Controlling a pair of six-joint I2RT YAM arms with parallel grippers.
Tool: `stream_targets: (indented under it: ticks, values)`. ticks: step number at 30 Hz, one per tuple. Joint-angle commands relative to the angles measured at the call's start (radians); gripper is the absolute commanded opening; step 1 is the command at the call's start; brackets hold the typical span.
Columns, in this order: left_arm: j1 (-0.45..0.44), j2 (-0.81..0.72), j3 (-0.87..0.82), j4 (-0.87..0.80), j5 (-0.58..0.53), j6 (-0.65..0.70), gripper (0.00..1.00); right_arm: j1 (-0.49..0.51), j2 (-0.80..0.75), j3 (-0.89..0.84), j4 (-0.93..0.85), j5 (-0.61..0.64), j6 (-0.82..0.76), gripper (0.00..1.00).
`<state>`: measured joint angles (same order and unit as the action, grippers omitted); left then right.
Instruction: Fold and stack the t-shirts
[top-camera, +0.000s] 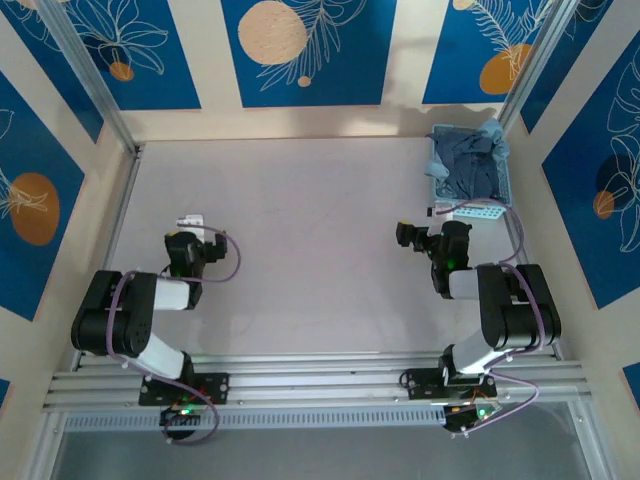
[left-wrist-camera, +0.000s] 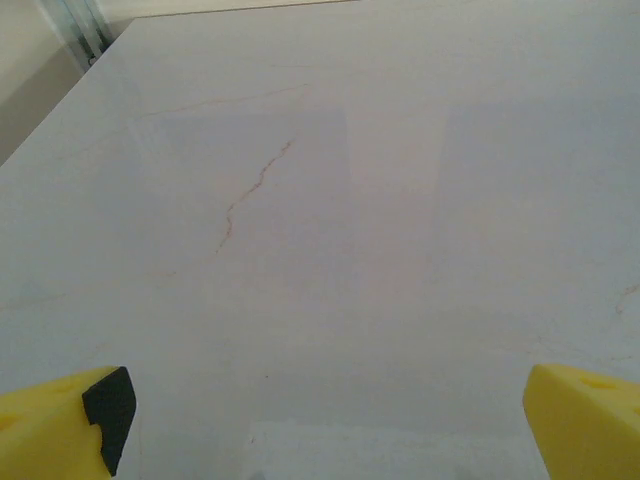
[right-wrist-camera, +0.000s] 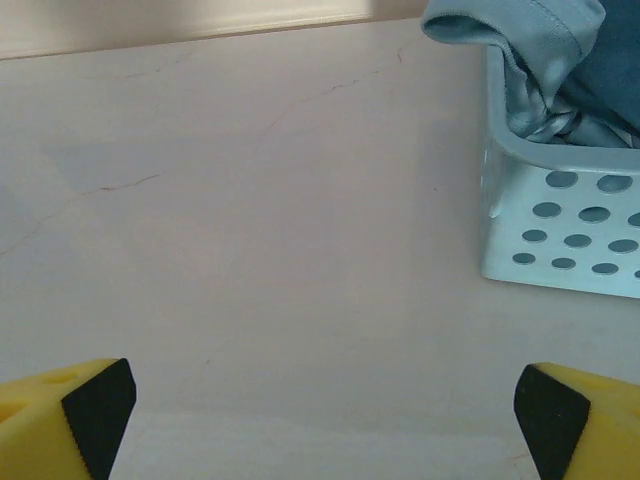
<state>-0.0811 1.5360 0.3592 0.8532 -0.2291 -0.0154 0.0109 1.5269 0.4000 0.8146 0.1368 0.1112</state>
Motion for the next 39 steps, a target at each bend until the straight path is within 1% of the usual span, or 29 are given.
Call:
stream_targets:
  ticks: [1, 15, 16, 17, 18, 19, 20, 21, 22, 23, 24, 25, 26, 27, 28, 29, 30, 31, 33, 37, 39]
  values:
    - [-0.011, -0.002, 0.012, 0.037, -0.009, 0.015, 1.00, -0.006, -0.005, 0.011, 0.004, -0.014, -0.002, 0.99]
    - [-0.011, -0.001, 0.014, 0.035, -0.011, 0.015, 1.00, -0.007, -0.005, 0.010, 0.005, -0.013, -0.001, 0.99]
    - [-0.011, -0.002, 0.010, 0.040, -0.010, 0.015, 1.00, -0.002, -0.023, 0.006, 0.015, 0.027, 0.012, 0.99]
    - [-0.011, -0.011, 0.001, 0.060, -0.019, 0.015, 1.00, 0.017, -0.081, 0.030, -0.080, 0.108, 0.014, 0.99]
    - [-0.015, -0.046, 0.002, 0.017, -0.034, 0.010, 1.00, 0.040, -0.162, 0.086, -0.243, 0.186, 0.017, 0.99]
    - [-0.029, -0.089, 0.013, -0.010, -0.073, 0.031, 1.00, 0.062, -0.237, 0.162, -0.401, 0.259, 0.054, 0.99]
    - [-0.070, -0.165, 0.068, -0.174, -0.168, 0.041, 1.00, 0.072, -0.297, 0.228, -0.486, 0.276, 0.091, 0.99]
    - [-0.086, -0.224, 0.129, -0.300, -0.197, 0.027, 1.00, 0.077, -0.340, 0.278, -0.525, 0.278, 0.128, 0.99]
    - [-0.094, -0.267, 0.190, -0.376, -0.230, -0.029, 1.00, 0.076, -0.360, 0.369, -0.601, 0.290, 0.218, 0.99]
    - [-0.098, -0.289, 0.267, -0.481, -0.297, -0.165, 1.00, 0.059, -0.353, 0.489, -0.773, 0.303, 0.368, 0.99]
    - [-0.091, -0.294, 0.384, -0.693, -0.344, -0.362, 1.00, 0.033, -0.335, 0.615, -0.964, 0.267, 0.472, 0.99]
    - [-0.079, -0.282, 0.548, -1.022, -0.372, -0.597, 1.00, 0.014, -0.293, 0.739, -1.174, 0.310, 0.602, 0.99]
    - [-0.078, -0.244, 0.687, -1.295, -0.439, -0.831, 1.00, -0.017, -0.239, 0.833, -1.262, 0.302, 0.686, 0.99]
    - [-0.068, -0.202, 0.763, -1.372, -0.416, -0.898, 1.00, -0.057, -0.189, 0.892, -1.285, 0.217, 0.693, 0.99]
    - [-0.046, -0.151, 0.818, -1.336, -0.278, -0.860, 1.00, -0.087, -0.124, 0.976, -1.341, 0.174, 0.725, 1.00]
    - [-0.039, -0.111, 0.864, -1.304, -0.178, -0.839, 0.99, -0.098, -0.067, 1.050, -1.402, 0.183, 0.748, 0.99]
    - [-0.048, -0.076, 0.911, -1.265, -0.100, -0.815, 0.94, -0.111, -0.002, 1.129, -1.449, 0.184, 0.759, 0.96]
    - [-0.060, -0.046, 0.949, -1.232, -0.034, -0.807, 0.92, -0.129, 0.059, 1.200, -1.466, 0.155, 0.750, 0.91]
    - [-0.085, -0.002, 1.010, -1.176, 0.100, -0.787, 0.89, -0.165, 0.175, 1.315, -1.476, 0.092, 0.750, 0.85]
    - [-0.157, 0.073, 1.152, -1.168, 0.342, -0.716, 0.88, -0.209, 0.446, 1.599, -1.562, 0.009, 0.774, 0.85]
    - [-0.199, 0.092, 1.196, -1.181, 0.421, -0.700, 0.87, -0.215, 0.581, 1.747, -1.616, -0.010, 0.777, 0.87]
